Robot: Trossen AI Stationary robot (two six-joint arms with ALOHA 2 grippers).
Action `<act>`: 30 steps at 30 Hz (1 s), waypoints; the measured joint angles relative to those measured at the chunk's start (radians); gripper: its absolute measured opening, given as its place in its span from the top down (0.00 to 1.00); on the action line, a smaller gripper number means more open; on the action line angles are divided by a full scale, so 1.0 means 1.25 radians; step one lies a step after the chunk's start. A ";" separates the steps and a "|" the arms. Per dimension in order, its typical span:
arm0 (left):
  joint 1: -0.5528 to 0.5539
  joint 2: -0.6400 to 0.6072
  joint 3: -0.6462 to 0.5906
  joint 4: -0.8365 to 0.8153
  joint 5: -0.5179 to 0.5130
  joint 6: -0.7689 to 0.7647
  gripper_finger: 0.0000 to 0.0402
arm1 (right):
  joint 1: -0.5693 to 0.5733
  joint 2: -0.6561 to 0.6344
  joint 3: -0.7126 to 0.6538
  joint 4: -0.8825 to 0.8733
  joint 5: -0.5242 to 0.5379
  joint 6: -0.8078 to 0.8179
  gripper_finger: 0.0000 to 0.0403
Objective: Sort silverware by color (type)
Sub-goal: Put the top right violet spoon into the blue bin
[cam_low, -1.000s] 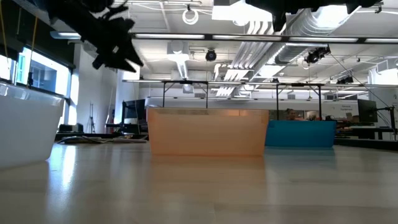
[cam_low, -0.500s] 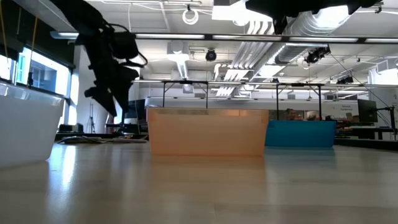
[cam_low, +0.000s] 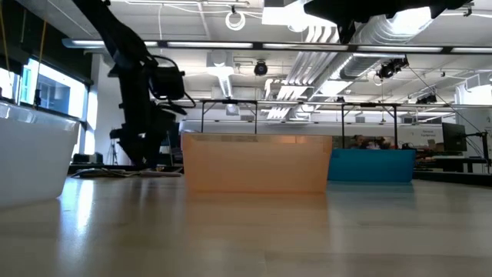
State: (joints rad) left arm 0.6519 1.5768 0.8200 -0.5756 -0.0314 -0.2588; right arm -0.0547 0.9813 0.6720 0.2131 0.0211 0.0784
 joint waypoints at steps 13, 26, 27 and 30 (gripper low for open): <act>-0.019 0.013 -0.001 0.005 0.040 0.031 0.51 | 0.000 0.000 0.000 -0.020 0.004 0.000 1.00; -0.064 0.005 -0.001 -0.014 0.039 0.085 0.55 | 0.000 0.000 0.000 -0.042 0.032 0.000 1.00; -0.071 0.005 -0.001 -0.013 0.038 0.085 0.55 | 0.000 0.000 0.000 -0.043 0.032 0.000 1.00; -0.086 0.009 -0.001 0.000 0.022 0.085 0.55 | 0.000 0.000 0.000 -0.043 0.033 0.000 1.00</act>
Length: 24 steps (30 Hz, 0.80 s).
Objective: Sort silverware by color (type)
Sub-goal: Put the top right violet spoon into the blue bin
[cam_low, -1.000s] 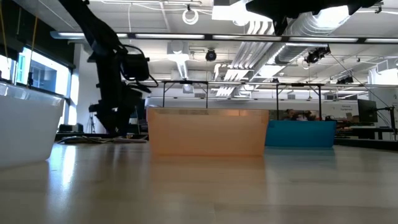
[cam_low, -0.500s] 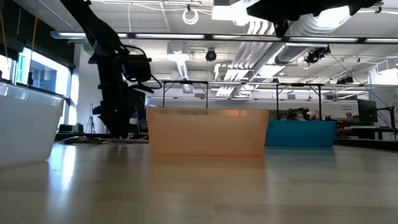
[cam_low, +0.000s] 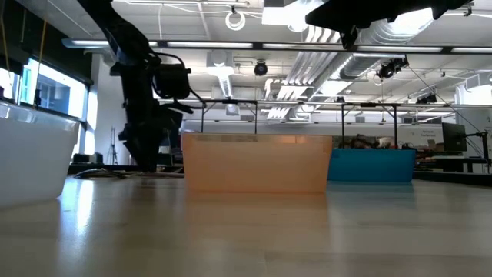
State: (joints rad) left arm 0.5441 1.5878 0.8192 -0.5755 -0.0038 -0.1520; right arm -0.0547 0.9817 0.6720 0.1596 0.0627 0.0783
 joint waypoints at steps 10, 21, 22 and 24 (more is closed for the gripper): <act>-0.003 0.007 0.000 0.003 -0.028 0.022 0.55 | 0.000 0.000 0.000 -0.001 0.000 0.029 1.00; -0.007 0.065 0.003 -0.008 -0.016 0.028 0.59 | 0.000 0.000 0.000 0.000 0.000 0.030 1.00; -0.007 0.064 0.003 -0.007 -0.012 0.034 0.62 | 0.000 0.000 0.000 -0.001 0.000 0.030 1.00; -0.006 0.060 0.002 -0.002 -0.003 0.058 0.70 | 0.000 0.000 0.000 0.000 0.000 0.029 1.00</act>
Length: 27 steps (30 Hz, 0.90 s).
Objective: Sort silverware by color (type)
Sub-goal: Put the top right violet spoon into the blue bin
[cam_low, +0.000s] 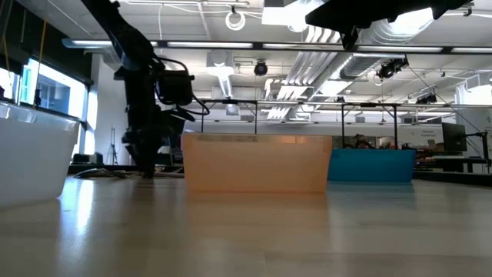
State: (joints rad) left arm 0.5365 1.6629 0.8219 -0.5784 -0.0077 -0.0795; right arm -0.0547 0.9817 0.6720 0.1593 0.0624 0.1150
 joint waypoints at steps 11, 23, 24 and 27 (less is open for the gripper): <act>0.000 -0.001 -0.001 -0.003 0.008 -0.001 0.93 | 0.000 0.000 0.000 -0.001 0.000 0.000 1.00; -0.001 -0.054 -0.007 -0.005 0.001 0.023 0.96 | 0.000 0.000 0.000 -0.003 0.000 0.000 1.00; -0.001 -0.057 -0.005 -0.002 0.000 0.025 0.96 | 0.000 0.000 0.000 -0.004 0.000 0.000 1.00; -0.001 -0.058 -0.005 -0.007 -0.002 0.026 0.96 | 0.000 0.000 0.000 -0.004 0.000 0.000 1.00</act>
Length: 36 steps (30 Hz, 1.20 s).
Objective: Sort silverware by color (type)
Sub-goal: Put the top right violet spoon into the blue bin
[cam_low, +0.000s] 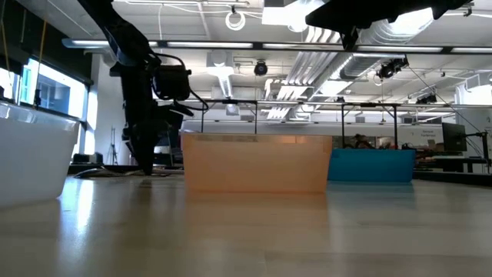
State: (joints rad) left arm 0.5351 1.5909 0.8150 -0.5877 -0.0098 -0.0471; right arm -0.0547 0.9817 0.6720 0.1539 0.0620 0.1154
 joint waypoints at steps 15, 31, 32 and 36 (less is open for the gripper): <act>-0.003 -0.266 0.001 0.114 0.053 -0.013 0.96 | 0.000 0.000 0.000 0.000 0.000 0.000 1.00; -0.193 -0.468 0.003 0.632 0.042 -0.089 0.96 | 0.000 0.000 0.000 0.095 -0.009 -0.009 1.00; -0.210 -0.464 0.003 0.640 0.032 -0.093 0.96 | 0.000 0.000 0.000 0.108 -0.010 -0.009 1.00; -0.277 -0.432 0.003 0.678 0.025 -0.094 0.96 | 0.000 0.000 0.000 0.155 -0.015 -0.009 1.00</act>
State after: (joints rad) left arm 0.1885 1.0508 0.8185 0.2600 0.0208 -0.1650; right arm -0.0547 0.9817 0.6720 0.3475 0.0432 0.1046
